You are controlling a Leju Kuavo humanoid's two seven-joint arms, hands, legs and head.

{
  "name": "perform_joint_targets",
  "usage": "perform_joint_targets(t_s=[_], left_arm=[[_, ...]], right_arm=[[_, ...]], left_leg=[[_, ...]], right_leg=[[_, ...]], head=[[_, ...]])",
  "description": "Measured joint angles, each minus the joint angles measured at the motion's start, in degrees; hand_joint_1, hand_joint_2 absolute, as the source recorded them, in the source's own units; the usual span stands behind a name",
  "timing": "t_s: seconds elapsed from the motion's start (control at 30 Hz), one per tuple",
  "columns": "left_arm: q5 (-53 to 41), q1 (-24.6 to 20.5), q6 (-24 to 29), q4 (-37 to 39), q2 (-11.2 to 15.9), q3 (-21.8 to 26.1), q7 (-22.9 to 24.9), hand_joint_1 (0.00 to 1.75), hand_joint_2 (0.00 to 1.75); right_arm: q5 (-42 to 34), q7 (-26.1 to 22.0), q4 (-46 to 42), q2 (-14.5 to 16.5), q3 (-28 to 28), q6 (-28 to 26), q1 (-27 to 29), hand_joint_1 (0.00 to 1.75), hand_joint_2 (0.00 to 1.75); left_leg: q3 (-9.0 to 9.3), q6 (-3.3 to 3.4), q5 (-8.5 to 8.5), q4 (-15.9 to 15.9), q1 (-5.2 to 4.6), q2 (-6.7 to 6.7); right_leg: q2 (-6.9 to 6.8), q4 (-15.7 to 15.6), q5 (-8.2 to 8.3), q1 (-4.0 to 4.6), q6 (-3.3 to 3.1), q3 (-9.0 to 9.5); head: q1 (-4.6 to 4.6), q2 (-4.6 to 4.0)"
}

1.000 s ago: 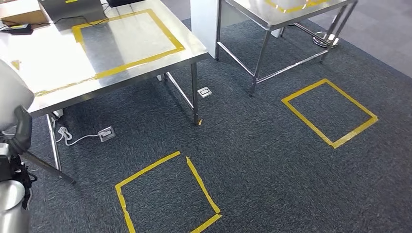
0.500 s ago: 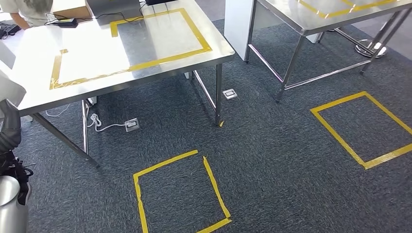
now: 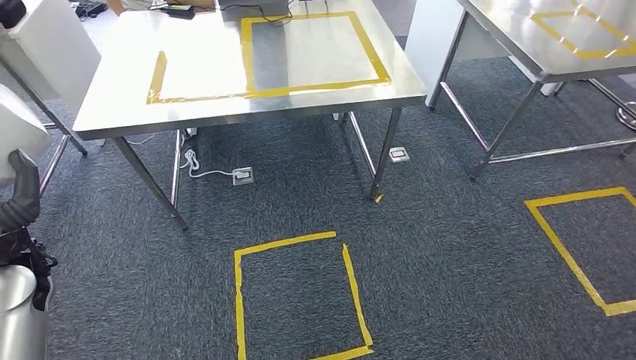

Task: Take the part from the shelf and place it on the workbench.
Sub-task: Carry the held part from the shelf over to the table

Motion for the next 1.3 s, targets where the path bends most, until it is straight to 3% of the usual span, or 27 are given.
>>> perform_joint_targets(t_s=[0.03,0.07,0.1,0.13,0.2,0.23,0.3,0.43,0.6,0.77,0.87,0.9,1.0,1.07,1.1,1.17,1.2,1.23,1.3], left_arm=[[0.14,0.1,0.0,0.18,-0.08,-0.09,-0.1,1.75,1.75],[0.21,0.18,0.0,0.36,-0.13,-0.15,-0.16,1.75,1.75],[0.25,0.23,0.0,0.5,-0.16,-0.17,-0.19,1.75,1.75],[0.27,0.25,0.0,0.6,-0.18,-0.18,-0.22,1.75,1.75],[0.33,0.26,0.0,0.66,-0.22,-0.32,-0.29,1.75,1.75],[0.37,0.27,0.0,0.66,-0.24,-0.39,-0.29,1.75,1.75],[0.48,0.33,-0.01,0.67,-0.26,-0.51,-0.21,1.75,1.75],[0.86,0.44,-0.2,0.88,-0.27,-0.67,0.27,1.75,1.75],[1.31,0.19,-0.67,1.59,-0.15,-0.78,0.44,1.75,1.75],[1.35,-0.03,-0.91,2.22,-0.15,-0.83,0.5,1.75,1.75],[1.35,-0.23,-0.98,2.5,-0.18,-0.9,0.55,1.75,1.75],[1.35,-0.36,-0.99,2.56,-0.18,-0.92,0.56,1.75,1.75],[1.37,-0.68,-1.03,2.73,-0.21,-0.95,0.55,1.75,1.75],[1.37,-0.56,-1.05,2.97,-0.29,-0.98,0.54,1.75,1.75],[1.37,-0.46,-1.04,3.08,-0.33,-0.98,0.5,1.75,1.75],[1.38,-0.33,-1.02,3.21,-0.4,-0.98,0.32,1.75,1.75],[1.39,-0.3,-0.96,3.26,-0.42,-0.98,0.21,1.75,1.75],[1.4,-0.27,-0.91,3.3,-0.43,-0.98,0.12,1.75,1.75],[1.41,-0.16,-0.78,3.33,-0.43,-1.01,-0.07,1.75,1.75]], right_arm=[[0.01,0.02,0.0,0.0,0.0,-0.01,0.04,0.0,1.75],[0.01,0.03,0.0,-0.01,0.0,-0.01,0.08,0.0,1.75],[0.01,0.02,0.0,-0.01,0.0,-0.02,0.1,0.0,1.75],[0.01,-0.01,0.0,-0.02,-0.01,-0.05,0.12,0.0,1.75],[-0.24,-0.12,0.0,-0.05,-0.05,-0.25,0.08,0.0,1.75],[-0.59,-0.17,0.0,-0.07,-0.16,-0.43,0.0,0.0,1.75],[-1.51,-0.08,0.0,-0.07,-0.62,-1.02,-0.27,0.0,1.75],[-2.23,0.03,0.0,0.06,-1.52,-1.48,-0.37,0.0,1.75],[-2.26,-0.06,0.0,0.15,-2.16,-1.5,-0.27,0.0,1.75],[-2.22,-0.62,0.0,0.17,-2.32,-1.28,-0.29,0.0,1.75],[-2.2,-0.92,0.0,0.12,-2.33,-1.21,-0.36,0.0,1.75],[-2.19,-0.96,0.0,0.09,-2.34,-1.2,-0.41,0.0,1.75],[-2.16,-0.96,0.0,0.07,-2.36,-1.21,-0.49,0.0,1.75],[-2.15,-0.94,0.0,0.06,-2.36,-1.3,-0.35,0.0,1.75],[-2.16,-0.96,0.0,0.04,-2.36,-1.33,-0.24,0.0,1.75],[-2.16,-0.99,0.01,0.03,-2.36,-1.35,0.0,0.0,1.75],[-2.16,-1.01,0.01,0.05,-2.37,-1.31,0.08,0.0,1.75],[-2.15,-1.03,0.02,0.09,-2.37,-1.26,0.1,0.0,1.75],[-2.1,-1.07,0.02,0.15,-2.38,-1.18,0.11,0.0,1.75]], left_leg=[[-0.1,0.07,0.02,0.06,-0.01,-0.72],[-0.17,0.08,0.02,0.15,-0.01,-1.52],[-0.21,0.05,0.01,0.27,-0.01,-2.34],[-0.22,0.0,-0.02,0.39,0.0,-3.11],[-0.23,-0.26,-0.14,0.67,-0.05,-4.26],[-0.31,-0.53,-0.2,0.78,-0.11,-4.72],[-0.49,-1.1,-0.28,0.86,-0.25,-5.3],[-0.37,-0.3,-0.1,0.35,-0.25,-5.01],[-0.26,-0.38,-0.15,0.17,-0.28,-4.53],[-0.33,-0.31,-0.3,-0.04,-0.46,-4.38],[0.55,0.23,-0.92,-1.07,-0.21,-4.33],[1.17,0.44,-1.2,-1.17,-0.11,-4.24],[2.19,0.68,-1.78,-1.02,-0.09,-3.92],[2.72,0.42,-2.45,-0.85,0.06,-3.88],[3.16,0.15,-2.91,-0.7,0.24,-3.9],[4.12,-0.73,-4.15,-0.2,0.69,-3.94],[4.52,-1.23,-4.84,0.09,0.81,-4.0],[4.73,-1.74,-5.51,0.2,0.8,-4.05],[5.69,-2.56,-6.08,0.36,0.67,-4.16]], right_leg=[[0.56,3.69,-1.32,0.01,0.07,-1.96],[0.78,5.86,-1.6,0.03,0.05,-3.28],[0.9,5.88,-0.72,0.03,-0.04,-3.6],[1.16,3.65,1.13,0.0,-0.2,-2.82],[2.03,-4.18,5.19,-0.02,-0.68,0.5],[2.36,-7.2,6.33,0.03,-0.88,1.75],[2.49,-9.6,6.83,0.15,-1.12,2.53],[2.44,-9.9,7.32,0.18,-1.36,2.41],[2.79,-9.89,7.4,0.16,-1.58,2.33],[2.87,-9.9,7.66,0.06,-1.22,2.42],[2.52,-7.84,8.13,0.13,-0.33,2.01],[2.28,-6.12,7.42,0.14,-0.05,1.11],[1.94,2.59,3.45,-0.01,0.63,-4.28],[1.91,5.32,3.11,-0.34,1.08,-6.81],[1.89,3.88,4.27,-0.56,1.26,-6.6],[1.98,-3.32,8.33,-1.1,1.82,-3.86],[2.06,-6.39,9.23,-1.23,1.79,-2.65],[2.1,-8.28,9.58,-1.22,1.53,-1.8],[1.98,-8.86,8.11,-1.02,0.16,-1.06]], head=[[0.06,0.0],[0.07,0.01],[0.07,0.01],[0.07,0.0],[0.09,0.01],[0.1,0.0],[0.1,0.0],[0.06,0.0],[0.05,0.01],[0.08,0.0],[0.19,0.0],[0.31,0.0],[0.57,0.0],[0.57,0.0],[0.57,0.0],[0.64,0.01],[0.75,0.0],[0.84,0.0],[0.97,0.0]])
